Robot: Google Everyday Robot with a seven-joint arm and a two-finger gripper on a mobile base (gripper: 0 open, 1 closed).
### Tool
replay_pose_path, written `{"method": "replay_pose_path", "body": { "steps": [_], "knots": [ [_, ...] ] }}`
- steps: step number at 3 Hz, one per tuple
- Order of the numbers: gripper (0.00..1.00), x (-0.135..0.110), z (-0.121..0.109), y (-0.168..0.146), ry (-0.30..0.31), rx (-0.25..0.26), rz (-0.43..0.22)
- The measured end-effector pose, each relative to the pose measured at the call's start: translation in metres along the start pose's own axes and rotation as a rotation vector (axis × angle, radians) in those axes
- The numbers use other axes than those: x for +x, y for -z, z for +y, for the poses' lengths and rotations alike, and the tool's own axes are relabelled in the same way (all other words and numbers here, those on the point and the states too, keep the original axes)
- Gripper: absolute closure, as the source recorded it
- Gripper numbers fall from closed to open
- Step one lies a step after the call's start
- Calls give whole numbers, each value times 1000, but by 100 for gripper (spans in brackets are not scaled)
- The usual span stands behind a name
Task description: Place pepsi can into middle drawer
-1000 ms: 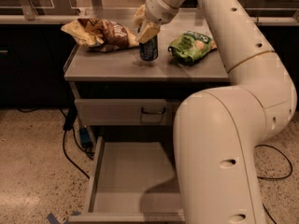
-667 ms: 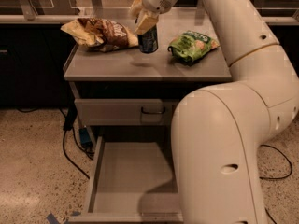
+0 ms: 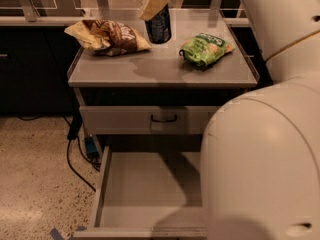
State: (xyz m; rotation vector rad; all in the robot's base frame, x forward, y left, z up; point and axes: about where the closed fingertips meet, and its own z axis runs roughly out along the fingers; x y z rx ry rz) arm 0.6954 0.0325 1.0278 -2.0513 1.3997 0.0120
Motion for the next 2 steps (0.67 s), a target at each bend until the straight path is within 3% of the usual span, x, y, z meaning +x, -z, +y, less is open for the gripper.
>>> {"method": "replay_pose_path", "body": {
  "steps": [2],
  "knots": [
    [100, -33, 45, 69, -88, 115, 43]
  ]
}}
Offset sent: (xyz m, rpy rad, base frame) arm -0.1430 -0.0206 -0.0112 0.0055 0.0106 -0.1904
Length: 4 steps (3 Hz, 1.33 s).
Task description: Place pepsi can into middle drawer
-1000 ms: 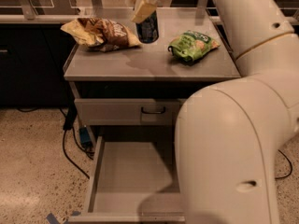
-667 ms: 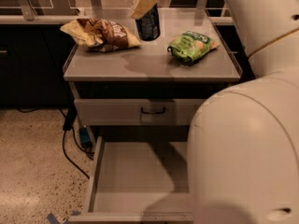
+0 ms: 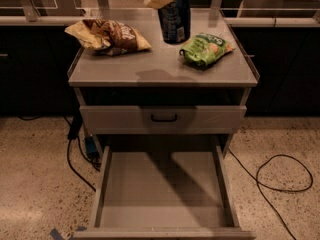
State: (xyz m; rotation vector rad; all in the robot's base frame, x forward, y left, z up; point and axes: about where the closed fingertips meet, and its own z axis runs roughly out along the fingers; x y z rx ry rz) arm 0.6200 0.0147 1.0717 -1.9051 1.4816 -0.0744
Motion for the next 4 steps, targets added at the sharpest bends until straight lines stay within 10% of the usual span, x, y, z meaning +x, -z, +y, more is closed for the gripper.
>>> {"method": "replay_pose_path", "body": {
  "steps": [3, 4],
  "knots": [
    [100, 8, 61, -13, -40, -33, 32],
    [74, 8, 61, -13, -40, -33, 32]
  ]
}}
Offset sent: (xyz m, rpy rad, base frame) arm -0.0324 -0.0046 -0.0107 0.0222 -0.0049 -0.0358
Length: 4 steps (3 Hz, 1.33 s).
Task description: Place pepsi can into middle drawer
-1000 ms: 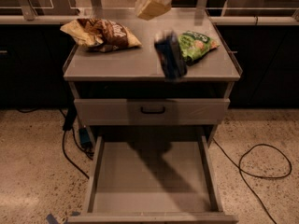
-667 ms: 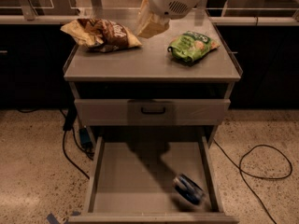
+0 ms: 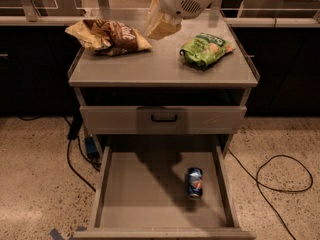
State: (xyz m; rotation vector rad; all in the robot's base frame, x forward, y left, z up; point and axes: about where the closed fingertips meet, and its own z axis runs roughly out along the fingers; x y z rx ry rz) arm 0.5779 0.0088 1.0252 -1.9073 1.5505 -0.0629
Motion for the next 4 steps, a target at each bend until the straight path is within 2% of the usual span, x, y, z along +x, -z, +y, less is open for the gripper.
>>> {"method": "replay_pose_path", "body": {
  "steps": [3, 4],
  "knots": [
    [5, 0, 0, 0, 0, 0, 0],
    [0, 0, 0, 0, 0, 0, 0]
  ]
}}
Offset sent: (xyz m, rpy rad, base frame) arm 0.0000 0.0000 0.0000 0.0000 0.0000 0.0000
